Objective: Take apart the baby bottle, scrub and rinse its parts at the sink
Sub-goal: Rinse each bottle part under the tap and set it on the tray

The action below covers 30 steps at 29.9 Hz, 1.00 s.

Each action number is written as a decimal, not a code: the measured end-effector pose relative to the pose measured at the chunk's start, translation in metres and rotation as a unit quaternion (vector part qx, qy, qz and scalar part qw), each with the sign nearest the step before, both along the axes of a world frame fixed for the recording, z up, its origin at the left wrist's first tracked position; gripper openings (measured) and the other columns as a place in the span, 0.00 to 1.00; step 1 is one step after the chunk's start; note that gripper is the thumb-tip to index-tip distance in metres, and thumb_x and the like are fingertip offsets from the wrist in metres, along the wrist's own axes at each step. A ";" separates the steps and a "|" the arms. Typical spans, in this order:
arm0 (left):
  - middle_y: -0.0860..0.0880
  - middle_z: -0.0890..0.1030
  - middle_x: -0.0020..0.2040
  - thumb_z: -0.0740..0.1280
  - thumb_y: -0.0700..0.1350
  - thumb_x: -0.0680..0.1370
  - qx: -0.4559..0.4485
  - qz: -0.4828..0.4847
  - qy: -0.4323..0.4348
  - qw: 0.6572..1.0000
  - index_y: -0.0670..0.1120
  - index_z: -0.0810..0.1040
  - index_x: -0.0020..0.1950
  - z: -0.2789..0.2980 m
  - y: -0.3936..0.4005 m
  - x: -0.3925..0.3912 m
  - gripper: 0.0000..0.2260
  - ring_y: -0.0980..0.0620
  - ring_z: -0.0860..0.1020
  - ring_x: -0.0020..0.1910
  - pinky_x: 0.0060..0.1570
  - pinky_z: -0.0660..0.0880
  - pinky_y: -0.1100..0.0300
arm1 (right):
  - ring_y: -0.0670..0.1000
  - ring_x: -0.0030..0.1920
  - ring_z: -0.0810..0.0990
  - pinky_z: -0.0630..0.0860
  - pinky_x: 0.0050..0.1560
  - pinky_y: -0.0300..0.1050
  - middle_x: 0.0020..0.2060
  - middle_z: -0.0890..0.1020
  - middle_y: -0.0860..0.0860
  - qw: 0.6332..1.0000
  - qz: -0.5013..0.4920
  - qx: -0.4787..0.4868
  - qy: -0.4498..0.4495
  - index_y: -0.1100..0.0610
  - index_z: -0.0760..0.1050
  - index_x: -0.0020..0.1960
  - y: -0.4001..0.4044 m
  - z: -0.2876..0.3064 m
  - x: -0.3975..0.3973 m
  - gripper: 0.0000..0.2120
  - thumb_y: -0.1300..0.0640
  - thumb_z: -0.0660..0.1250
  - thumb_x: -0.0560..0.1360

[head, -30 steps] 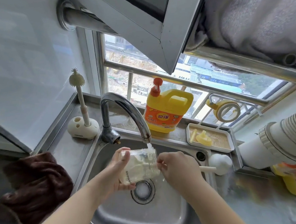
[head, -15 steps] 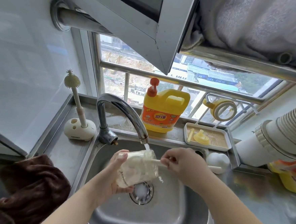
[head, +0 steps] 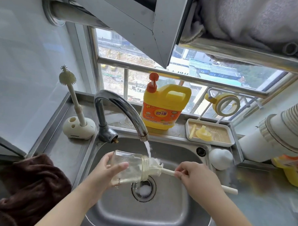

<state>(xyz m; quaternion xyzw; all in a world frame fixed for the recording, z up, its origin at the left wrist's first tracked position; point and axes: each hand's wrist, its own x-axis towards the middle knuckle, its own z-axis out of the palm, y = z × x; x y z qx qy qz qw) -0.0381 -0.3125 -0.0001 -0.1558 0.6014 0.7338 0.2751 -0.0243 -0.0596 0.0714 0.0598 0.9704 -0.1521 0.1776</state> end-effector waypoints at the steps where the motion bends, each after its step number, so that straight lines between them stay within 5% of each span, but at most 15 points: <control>1: 0.46 0.79 0.59 0.79 0.58 0.52 -0.018 0.001 0.008 1.000 0.55 0.66 0.67 0.001 0.000 0.001 0.46 0.49 0.81 0.54 0.55 0.77 0.49 | 0.44 0.43 0.74 0.72 0.43 0.41 0.37 0.76 0.40 1.000 -0.013 0.000 -0.007 0.44 0.77 0.48 0.002 -0.003 0.002 0.07 0.46 0.61 0.77; 8: 0.55 0.64 0.68 0.79 0.62 0.56 -0.220 -0.047 0.158 0.962 0.64 0.62 0.70 0.006 0.011 -0.003 0.46 0.57 0.66 0.65 0.65 0.65 0.56 | 0.49 0.45 0.77 0.72 0.42 0.42 0.43 0.79 0.43 0.993 -0.114 0.016 -0.023 0.45 0.75 0.46 0.015 -0.021 0.017 0.06 0.48 0.59 0.78; 12: 0.56 0.64 0.66 0.77 0.67 0.52 -0.279 -0.072 0.205 0.936 0.57 0.57 0.74 0.009 0.028 -0.009 0.55 0.54 0.65 0.68 0.69 0.64 0.53 | 0.49 0.44 0.77 0.71 0.40 0.41 0.42 0.80 0.44 0.988 -0.152 0.006 -0.016 0.45 0.75 0.47 0.021 -0.023 0.025 0.07 0.47 0.59 0.78; 16: 0.54 0.65 0.66 0.79 0.58 0.58 -0.325 -0.094 0.244 0.909 0.49 0.58 0.74 0.014 0.051 -0.014 0.50 0.54 0.63 0.68 0.69 0.62 0.57 | 0.50 0.44 0.78 0.76 0.44 0.43 0.40 0.80 0.43 0.981 -0.193 -0.007 -0.011 0.45 0.75 0.43 0.031 -0.026 0.037 0.06 0.47 0.61 0.77; 24: 0.61 0.66 0.53 0.76 0.64 0.54 -0.257 -0.100 0.221 0.935 0.62 0.64 0.55 0.020 0.075 -0.020 0.35 0.58 0.66 0.59 0.56 0.63 0.63 | 0.49 0.43 0.78 0.76 0.46 0.46 0.37 0.79 0.42 0.967 -0.250 -0.048 -0.009 0.42 0.73 0.36 0.045 -0.027 0.057 0.09 0.46 0.64 0.75; 30: 0.50 0.69 0.64 0.75 0.59 0.51 -0.114 -0.030 0.098 0.988 0.56 0.60 0.70 0.007 0.043 -0.024 0.49 0.53 0.70 0.65 0.62 0.69 0.56 | 0.45 0.39 0.77 0.75 0.41 0.43 0.32 0.78 0.41 0.972 -0.219 -0.088 0.002 0.43 0.77 0.39 0.040 -0.023 0.050 0.06 0.48 0.65 0.75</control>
